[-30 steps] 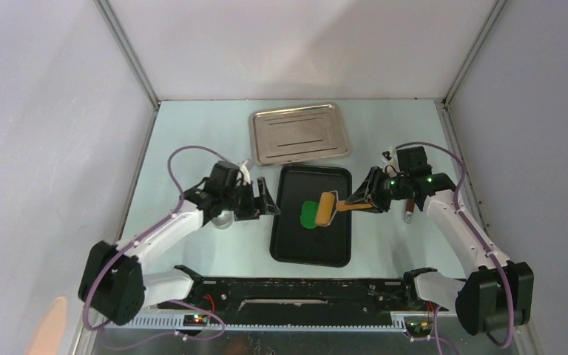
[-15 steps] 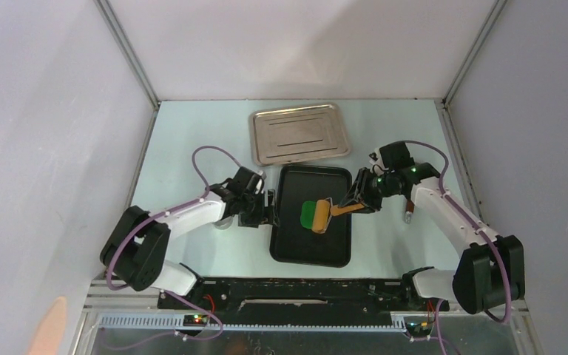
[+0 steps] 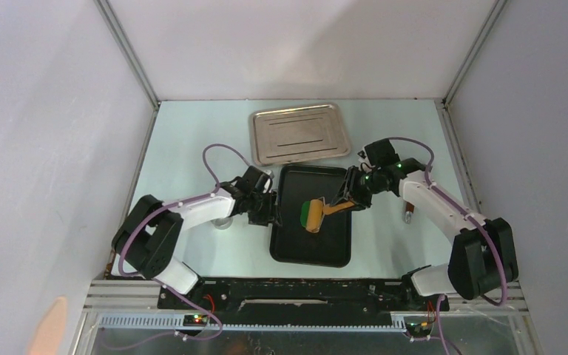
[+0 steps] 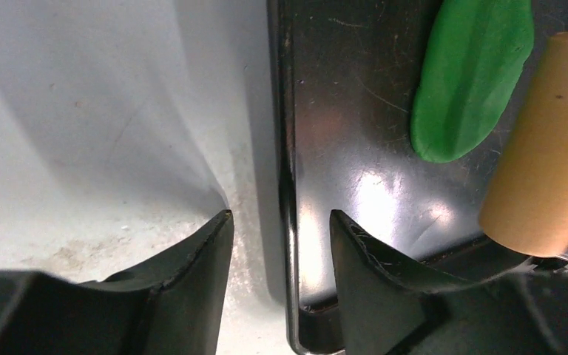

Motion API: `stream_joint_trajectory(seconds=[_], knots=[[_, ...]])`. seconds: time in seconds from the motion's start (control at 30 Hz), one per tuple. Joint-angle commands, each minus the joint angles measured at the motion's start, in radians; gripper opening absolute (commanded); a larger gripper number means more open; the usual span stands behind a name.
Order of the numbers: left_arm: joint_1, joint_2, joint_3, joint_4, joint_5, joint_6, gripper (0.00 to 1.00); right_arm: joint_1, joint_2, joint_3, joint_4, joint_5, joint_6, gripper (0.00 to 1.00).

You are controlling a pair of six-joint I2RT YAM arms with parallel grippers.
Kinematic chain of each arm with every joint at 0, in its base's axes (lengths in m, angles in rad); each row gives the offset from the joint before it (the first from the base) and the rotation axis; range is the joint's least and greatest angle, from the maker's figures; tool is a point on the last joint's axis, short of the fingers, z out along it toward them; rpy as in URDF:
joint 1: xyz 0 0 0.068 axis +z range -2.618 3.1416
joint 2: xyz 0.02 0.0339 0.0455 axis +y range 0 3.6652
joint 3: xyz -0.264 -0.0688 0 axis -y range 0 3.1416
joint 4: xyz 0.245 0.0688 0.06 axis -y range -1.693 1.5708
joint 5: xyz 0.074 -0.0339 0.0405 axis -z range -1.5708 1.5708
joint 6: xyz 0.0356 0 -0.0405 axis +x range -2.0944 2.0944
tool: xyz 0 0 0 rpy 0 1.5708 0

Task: Roll out the dumpling wrappers from the dough
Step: Flatten out the dough on the work surface.

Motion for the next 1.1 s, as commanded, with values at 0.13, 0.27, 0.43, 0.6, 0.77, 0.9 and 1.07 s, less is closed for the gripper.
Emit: stream_joint_trajectory(seconds=[0.13,0.27,0.43,0.6,0.77,0.9,1.07], knots=[[-0.024,0.061,0.029,0.062,-0.006,-0.001,0.29,0.047,0.058,0.045,-0.028,0.158,-0.054,0.00],[-0.024,0.061,0.025,0.067,-0.003,-0.006,0.02,0.066,0.070,0.043,-0.052,0.241,-0.064,0.00],[-0.026,0.065,0.026,0.064,0.008,0.006,0.00,0.089,0.138,0.043,-0.011,0.266,-0.029,0.00],[-0.026,0.054,0.024,0.050,0.009,0.022,0.00,0.103,0.195,0.041,0.012,0.319,0.006,0.00],[-0.026,0.051,0.020,0.045,0.009,0.026,0.00,0.095,0.206,0.034,-0.016,0.379,-0.015,0.00],[-0.026,0.046,0.017,0.042,0.008,0.027,0.00,0.045,0.148,-0.014,-0.042,0.404,-0.040,0.00],[-0.026,0.035,0.020,0.032,0.005,0.032,0.00,-0.002,0.104,-0.052,-0.057,0.432,-0.075,0.00]])
